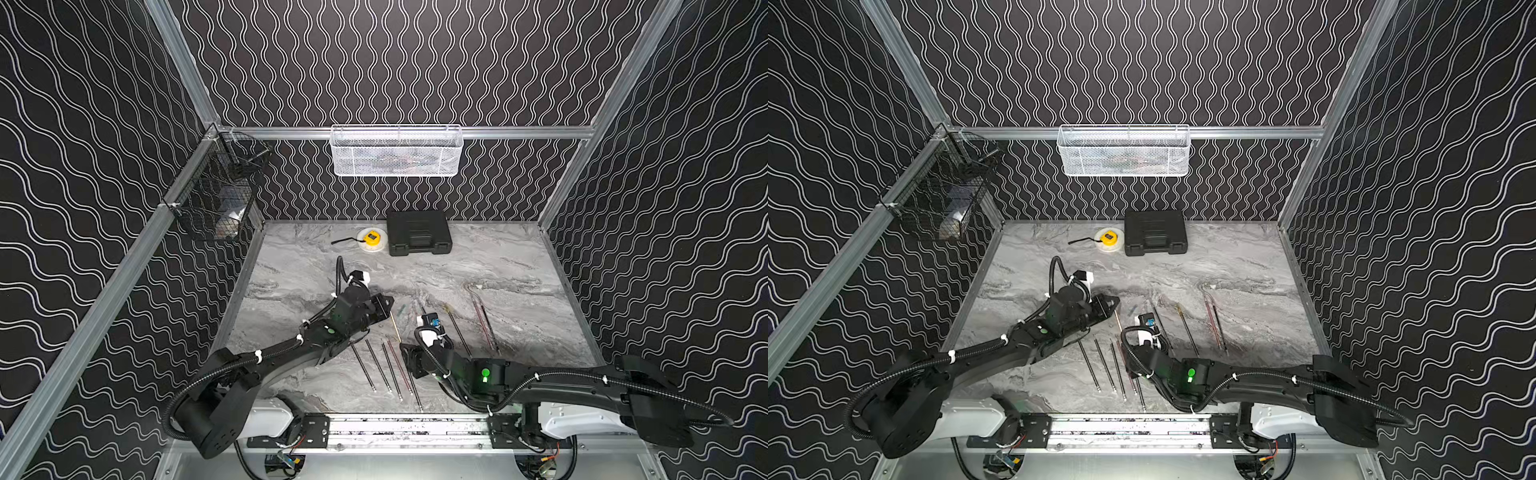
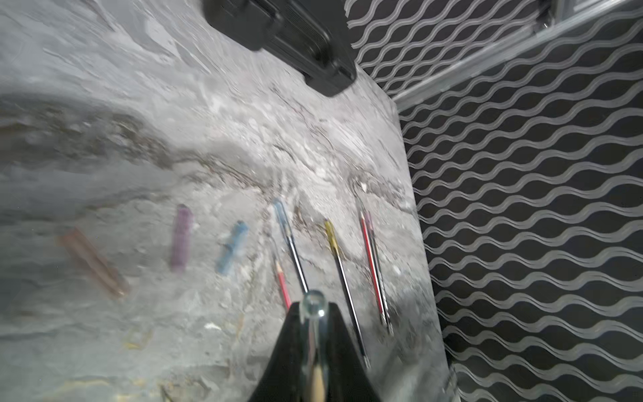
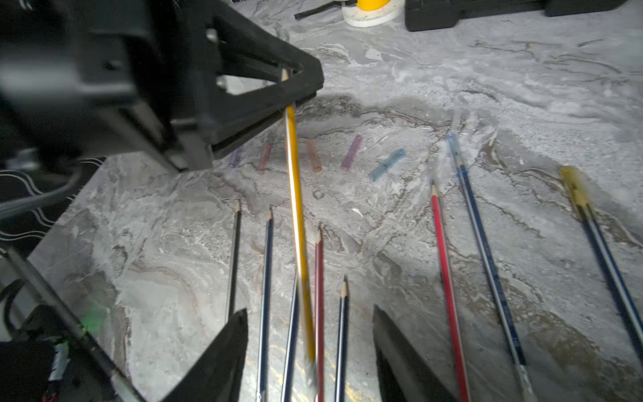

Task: Remove the protective cover of the pencils
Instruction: Remove the protective sleeve from the pencil.

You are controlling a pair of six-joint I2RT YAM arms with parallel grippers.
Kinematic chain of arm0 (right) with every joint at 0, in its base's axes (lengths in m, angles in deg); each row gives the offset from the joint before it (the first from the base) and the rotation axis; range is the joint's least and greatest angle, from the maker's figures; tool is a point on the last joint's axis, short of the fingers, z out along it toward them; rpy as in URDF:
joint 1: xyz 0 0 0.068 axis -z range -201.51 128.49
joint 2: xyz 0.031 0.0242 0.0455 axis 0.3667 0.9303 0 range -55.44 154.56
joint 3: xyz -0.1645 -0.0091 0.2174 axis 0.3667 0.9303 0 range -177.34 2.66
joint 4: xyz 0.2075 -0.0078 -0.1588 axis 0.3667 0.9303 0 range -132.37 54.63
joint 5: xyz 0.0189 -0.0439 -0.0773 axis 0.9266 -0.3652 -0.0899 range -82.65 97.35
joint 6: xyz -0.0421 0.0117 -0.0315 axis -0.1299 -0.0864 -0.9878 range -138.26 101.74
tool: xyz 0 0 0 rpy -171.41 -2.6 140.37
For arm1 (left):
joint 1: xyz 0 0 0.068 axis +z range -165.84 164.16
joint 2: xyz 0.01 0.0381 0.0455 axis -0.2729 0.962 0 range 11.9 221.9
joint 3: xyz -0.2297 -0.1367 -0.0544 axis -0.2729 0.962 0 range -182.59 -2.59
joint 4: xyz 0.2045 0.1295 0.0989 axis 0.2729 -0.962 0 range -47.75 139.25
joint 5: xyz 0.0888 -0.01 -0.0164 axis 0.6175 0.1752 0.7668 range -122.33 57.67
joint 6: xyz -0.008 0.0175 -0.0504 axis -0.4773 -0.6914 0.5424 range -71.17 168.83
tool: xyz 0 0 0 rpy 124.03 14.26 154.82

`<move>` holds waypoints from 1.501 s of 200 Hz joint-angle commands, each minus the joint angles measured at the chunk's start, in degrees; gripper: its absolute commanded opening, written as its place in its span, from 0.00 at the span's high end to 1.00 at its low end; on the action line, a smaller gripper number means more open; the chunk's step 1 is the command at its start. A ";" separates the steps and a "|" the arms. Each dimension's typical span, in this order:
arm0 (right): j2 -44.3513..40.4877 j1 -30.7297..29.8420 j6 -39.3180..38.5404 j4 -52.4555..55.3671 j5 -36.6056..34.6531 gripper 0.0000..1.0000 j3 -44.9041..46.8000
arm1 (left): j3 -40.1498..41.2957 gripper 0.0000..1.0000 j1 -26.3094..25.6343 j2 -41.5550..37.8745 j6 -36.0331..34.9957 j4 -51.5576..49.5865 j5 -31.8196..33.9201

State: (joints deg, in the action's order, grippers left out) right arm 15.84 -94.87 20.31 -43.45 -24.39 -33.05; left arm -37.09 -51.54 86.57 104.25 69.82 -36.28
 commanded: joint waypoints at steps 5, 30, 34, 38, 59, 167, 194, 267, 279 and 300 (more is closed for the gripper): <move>3.03 0.76 -0.39 0.64 1.17 0.42 -1.77 | 0.31 0.96 -2.93 -1.96 0.02 1.73 -0.23; 5.39 1.52 -1.48 -1.04 2.73 0.42 -2.81 | 1.05 0.96 -4.61 -2.77 0.69 2.62 -0.95; 5.64 1.70 -1.63 -1.06 2.86 0.42 -2.99 | 1.21 0.96 -4.84 -2.81 0.69 2.77 -1.02; 5.89 1.81 -1.69 -1.08 3.04 0.43 -3.17 | 1.34 0.95 -5.11 -2.98 0.80 2.80 -1.05; 6.62 2.86 -2.39 -1.90 4.29 0.48 -3.44 | 2.07 0.95 -6.02 -3.38 0.96 3.35 -0.61; 7.95 2.77 -3.85 -1.61 7.99 1.00 -4.37 | -1.12 0.93 -6.07 -2.18 -0.88 -0.13 0.11; 7.13 2.27 -3.77 -2.17 8.62 1.00 -3.48 | -2.39 0.93 -5.32 -2.53 -1.55 -1.64 0.84; 6.33 -0.84 -2.80 -6.41 9.74 1.00 -0.54 | -1.63 0.97 0.83 -1.50 0.82 1.56 0.04; 6.49 -1.25 -2.70 -6.71 9.77 1.00 -0.60 | -1.49 0.97 1.68 -1.15 1.41 2.60 -0.18; 6.27 -1.72 -2.58 -6.11 9.78 1.00 -0.61 | -2.47 0.98 2.06 -1.07 0.97 1.04 0.68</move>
State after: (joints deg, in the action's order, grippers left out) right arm 22.31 -96.12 16.92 -48.24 -14.82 -33.46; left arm -38.79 -49.79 85.33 104.57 68.99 -36.65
